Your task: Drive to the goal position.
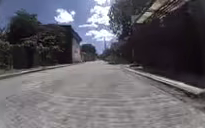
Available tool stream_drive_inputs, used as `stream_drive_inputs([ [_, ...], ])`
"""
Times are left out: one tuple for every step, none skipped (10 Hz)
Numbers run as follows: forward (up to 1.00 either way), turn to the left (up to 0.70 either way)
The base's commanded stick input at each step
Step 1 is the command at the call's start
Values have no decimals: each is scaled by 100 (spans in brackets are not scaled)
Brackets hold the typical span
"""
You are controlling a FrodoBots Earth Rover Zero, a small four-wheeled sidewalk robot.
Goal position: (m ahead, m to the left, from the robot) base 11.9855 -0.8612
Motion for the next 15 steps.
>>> stream_drive_inputs([
  [100,0],
  [100,0],
  [100,0],
  [100,0],
  [100,0],
  [100,0],
  [100,0],
  [100,0],
  [100,0],
  [100,0],
  [100,0],
  [100,0],
  [100,0],
  [100,0],
  [100,0],
])
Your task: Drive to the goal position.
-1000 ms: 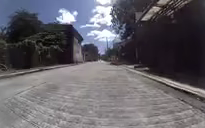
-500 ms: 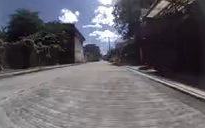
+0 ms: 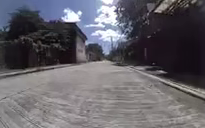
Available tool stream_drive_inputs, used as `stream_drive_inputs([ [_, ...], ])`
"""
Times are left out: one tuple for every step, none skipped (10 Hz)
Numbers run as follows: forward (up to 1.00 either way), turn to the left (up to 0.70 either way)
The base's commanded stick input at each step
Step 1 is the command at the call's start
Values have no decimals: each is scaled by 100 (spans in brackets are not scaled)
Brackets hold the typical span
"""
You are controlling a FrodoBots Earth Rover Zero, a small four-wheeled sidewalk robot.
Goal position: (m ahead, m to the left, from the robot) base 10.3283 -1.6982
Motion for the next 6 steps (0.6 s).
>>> stream_drive_inputs([
  [100,0],
  [100,0],
  [100,0],
  [100,0],
  [100,0],
  [100,0],
])
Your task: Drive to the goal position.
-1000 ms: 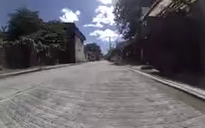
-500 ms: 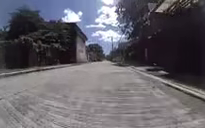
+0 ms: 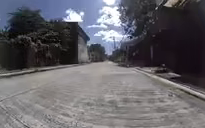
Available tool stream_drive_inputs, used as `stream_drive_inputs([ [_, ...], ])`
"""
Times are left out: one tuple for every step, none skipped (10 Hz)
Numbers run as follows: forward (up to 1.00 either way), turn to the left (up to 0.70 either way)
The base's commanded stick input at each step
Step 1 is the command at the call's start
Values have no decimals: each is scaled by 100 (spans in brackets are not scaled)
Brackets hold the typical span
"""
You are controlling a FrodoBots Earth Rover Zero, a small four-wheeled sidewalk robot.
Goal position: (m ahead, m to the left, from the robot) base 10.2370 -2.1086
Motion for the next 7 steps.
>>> stream_drive_inputs([
  [100,0],
  [100,0],
  [100,0],
  [100,0],
  [100,0],
  [100,0],
  [100,0],
])
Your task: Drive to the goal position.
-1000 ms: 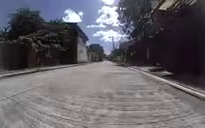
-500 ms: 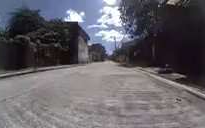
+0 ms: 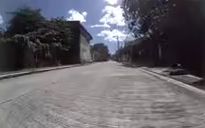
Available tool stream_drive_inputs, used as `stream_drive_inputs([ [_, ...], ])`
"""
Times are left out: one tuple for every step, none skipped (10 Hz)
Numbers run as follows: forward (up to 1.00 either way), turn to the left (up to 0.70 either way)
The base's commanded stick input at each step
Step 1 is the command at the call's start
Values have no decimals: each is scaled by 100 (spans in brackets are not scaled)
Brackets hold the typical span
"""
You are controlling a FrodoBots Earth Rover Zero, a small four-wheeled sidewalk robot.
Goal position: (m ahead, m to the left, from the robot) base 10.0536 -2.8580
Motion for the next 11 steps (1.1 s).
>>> stream_drive_inputs([
  [100,0],
  [100,0],
  [100,0],
  [100,0],
  [100,0],
  [100,0],
  [100,0],
  [100,0],
  [100,0],
  [100,0],
  [100,0],
])
